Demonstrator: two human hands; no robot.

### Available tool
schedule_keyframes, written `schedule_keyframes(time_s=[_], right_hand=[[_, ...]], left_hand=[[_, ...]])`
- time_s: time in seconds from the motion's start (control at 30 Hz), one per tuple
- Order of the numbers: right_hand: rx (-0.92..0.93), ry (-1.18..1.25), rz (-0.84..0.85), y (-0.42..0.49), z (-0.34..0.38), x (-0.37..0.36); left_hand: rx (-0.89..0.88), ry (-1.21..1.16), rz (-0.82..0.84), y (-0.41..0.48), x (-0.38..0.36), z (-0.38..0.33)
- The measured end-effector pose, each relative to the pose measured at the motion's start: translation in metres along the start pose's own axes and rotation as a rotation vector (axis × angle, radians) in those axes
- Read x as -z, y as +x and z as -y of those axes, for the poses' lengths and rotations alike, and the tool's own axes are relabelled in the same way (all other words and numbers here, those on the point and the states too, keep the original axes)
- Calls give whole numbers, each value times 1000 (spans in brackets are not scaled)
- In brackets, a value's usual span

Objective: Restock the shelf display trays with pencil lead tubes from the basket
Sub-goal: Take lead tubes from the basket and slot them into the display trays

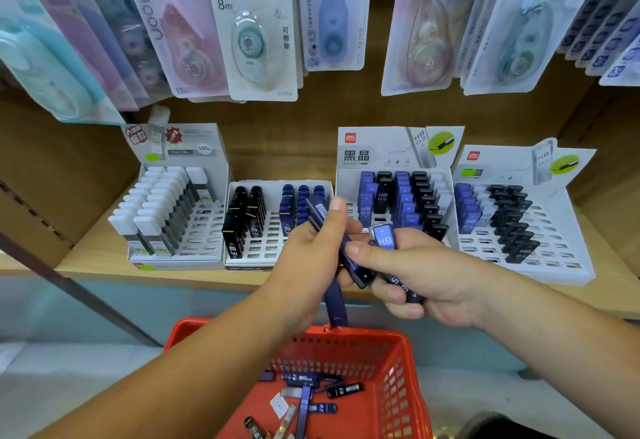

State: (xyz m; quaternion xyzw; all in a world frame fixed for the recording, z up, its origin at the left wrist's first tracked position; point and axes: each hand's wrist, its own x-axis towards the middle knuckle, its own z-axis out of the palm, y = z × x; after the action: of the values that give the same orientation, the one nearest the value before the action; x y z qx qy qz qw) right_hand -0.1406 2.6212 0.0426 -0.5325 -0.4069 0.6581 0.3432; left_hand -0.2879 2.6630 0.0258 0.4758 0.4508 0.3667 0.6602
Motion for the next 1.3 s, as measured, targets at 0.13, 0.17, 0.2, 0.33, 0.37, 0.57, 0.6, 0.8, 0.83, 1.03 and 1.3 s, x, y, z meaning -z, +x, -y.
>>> schedule_keyframes(time_s=[0.13, 0.17, 0.2, 0.33, 0.37, 0.57, 0.6, 0.8, 0.83, 1.03, 1.3], right_hand=[[9, -75, -89, -1, 1, 4], [25, -81, -128, -1, 1, 7], [40, -89, -169, -1, 1, 10], [82, -116, -243, -6, 4, 19], [91, -113, -234, -8, 5, 19], [134, -111, -221, -12, 6, 21], [143, -104, -229, -11, 5, 23], [241, -89, -439, -8, 2, 40], [252, -88, -478, -8, 2, 44], [248, -33, -486, -6, -3, 50], [220, 98, -477, -11, -4, 65]], left_hand=[[-32, 157, 61, 0, 6, -1], [-32, 205, 51, 2, 9, -1], [-25, 239, 25, 4, 12, -3], [185, -142, 38, 16, 28, -16], [239, -270, 100, 17, 30, -20], [298, -419, 260, 9, 33, -32], [288, -393, 227, 9, 32, -32], [41, 320, 47, 12, 30, -27], [-49, 450, 3, 13, 29, -29], [-326, 910, 30, 41, 10, -50], [-567, 1232, 68, 74, -1, -47]])
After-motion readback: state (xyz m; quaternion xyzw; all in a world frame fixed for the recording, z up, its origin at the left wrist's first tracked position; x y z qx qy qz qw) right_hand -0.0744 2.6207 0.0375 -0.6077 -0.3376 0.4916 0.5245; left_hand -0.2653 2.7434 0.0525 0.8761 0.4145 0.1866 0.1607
